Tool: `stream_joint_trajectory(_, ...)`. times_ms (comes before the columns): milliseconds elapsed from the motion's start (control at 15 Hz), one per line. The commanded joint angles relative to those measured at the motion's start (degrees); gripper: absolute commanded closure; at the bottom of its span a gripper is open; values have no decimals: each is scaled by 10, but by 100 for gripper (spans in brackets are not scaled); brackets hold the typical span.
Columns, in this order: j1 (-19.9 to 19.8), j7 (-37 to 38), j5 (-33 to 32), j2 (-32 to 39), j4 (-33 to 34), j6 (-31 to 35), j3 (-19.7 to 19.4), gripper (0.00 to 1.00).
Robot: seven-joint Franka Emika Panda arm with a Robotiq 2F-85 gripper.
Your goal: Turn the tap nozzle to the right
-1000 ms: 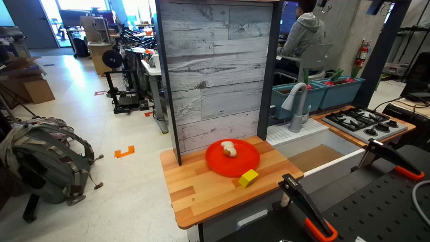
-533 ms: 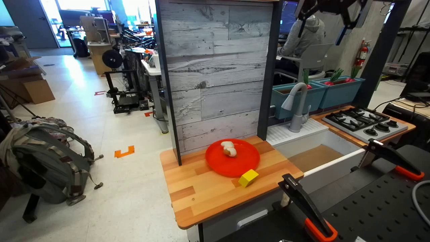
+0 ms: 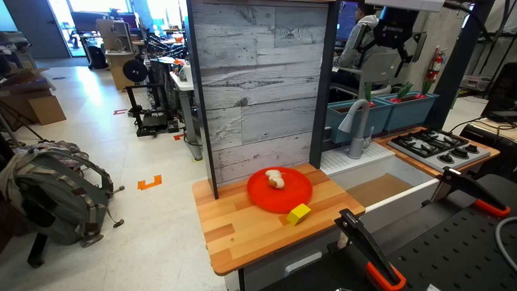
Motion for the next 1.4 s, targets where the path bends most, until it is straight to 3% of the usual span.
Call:
stream_joint_trajectory(0,24,36,0,64,53,27,-28,0)
stream_joint_trajectory(733,30,35,8,86,54,26,-36,0)
stream_joint_trajectory(1333,36,69,49,156,83,38,-27,0)
